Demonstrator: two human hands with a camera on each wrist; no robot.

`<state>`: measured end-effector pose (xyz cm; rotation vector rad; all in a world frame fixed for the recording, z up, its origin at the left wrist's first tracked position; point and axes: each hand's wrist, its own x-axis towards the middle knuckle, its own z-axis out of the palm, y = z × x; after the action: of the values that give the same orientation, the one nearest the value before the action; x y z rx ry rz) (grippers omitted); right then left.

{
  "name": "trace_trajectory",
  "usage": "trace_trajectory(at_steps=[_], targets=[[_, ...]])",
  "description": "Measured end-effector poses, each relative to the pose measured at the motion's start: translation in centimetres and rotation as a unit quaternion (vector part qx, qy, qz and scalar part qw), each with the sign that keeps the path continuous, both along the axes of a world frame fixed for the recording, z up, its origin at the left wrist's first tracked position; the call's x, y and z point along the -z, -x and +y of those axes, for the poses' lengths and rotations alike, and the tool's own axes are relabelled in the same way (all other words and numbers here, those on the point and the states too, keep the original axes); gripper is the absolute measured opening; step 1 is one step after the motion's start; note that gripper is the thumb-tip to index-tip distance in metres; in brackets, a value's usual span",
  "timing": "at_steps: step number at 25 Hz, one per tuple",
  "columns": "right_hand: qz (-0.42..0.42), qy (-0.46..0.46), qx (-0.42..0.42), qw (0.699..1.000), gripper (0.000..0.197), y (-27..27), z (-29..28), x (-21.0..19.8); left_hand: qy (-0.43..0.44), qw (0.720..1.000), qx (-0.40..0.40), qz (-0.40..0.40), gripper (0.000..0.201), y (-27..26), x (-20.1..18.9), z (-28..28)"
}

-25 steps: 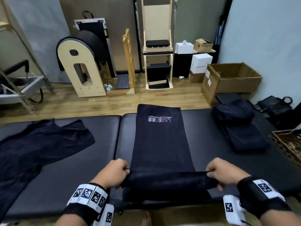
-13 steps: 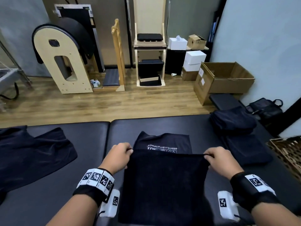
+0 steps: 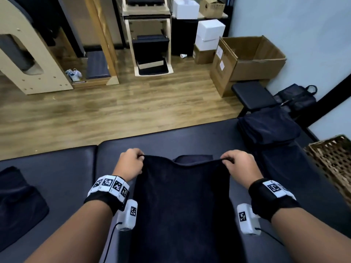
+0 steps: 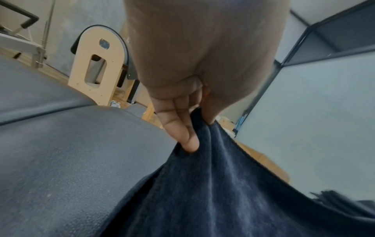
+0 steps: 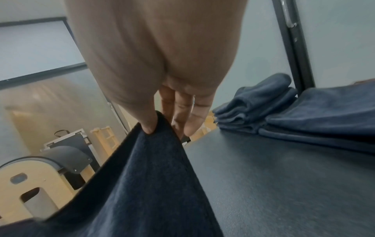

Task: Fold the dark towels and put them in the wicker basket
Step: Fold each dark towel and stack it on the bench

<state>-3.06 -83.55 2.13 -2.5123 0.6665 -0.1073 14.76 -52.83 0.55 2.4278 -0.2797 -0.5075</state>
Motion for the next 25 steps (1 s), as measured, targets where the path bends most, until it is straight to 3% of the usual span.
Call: trace_trajectory(at_steps=[3, 6, 10, 14, 17, 20, 22, 25], targets=[[0.008, -0.02, -0.026, 0.999, 0.013, -2.9, -1.7, 3.7, -0.076, 0.996, 0.031, 0.038, 0.016, -1.3, 2.2, -1.7], [0.057, -0.044, -0.062, 0.995, 0.01, -5.6, -2.8, 7.6, -0.163, 0.98, 0.111, 0.019, 0.018, -2.7, 4.2, -3.5], [0.113, -0.031, -0.094, 0.989, 0.01, -7.1, -3.9, 11.0, -0.255, 0.934, 0.248, -0.027, 0.022, -4.3, 5.9, -3.9], [0.145, -0.041, -0.105, 0.983, 0.011, -7.2, -4.4, 11.2, -0.235, 0.948, 0.212, 0.005, 0.017, -4.0, 5.5, -2.8], [0.129, -0.053, -0.077, 0.987, 0.01, -7.1, -5.5, 10.1, -0.188, 0.973, 0.133, 0.013, 0.014, -5.2, 3.6, -1.1], [0.119, -0.02, -0.101, 0.988, 0.01, -7.4, -5.9, 7.0, -0.17, 0.976, 0.138, -0.002, 0.025, -6.4, -0.3, 0.5], [0.05, 0.018, -0.134, 0.99, 0.007, -8.6, -5.7, 3.1, -0.152, 0.977, 0.142, -0.051, 0.019, -7.1, -4.1, 1.0], [-0.126, 0.052, -0.12, 0.983, 0.01, -10.7, -4.9, -4.4, -0.094, 0.976, 0.089, -0.174, 0.017, -8.0, -10.9, 2.2]])
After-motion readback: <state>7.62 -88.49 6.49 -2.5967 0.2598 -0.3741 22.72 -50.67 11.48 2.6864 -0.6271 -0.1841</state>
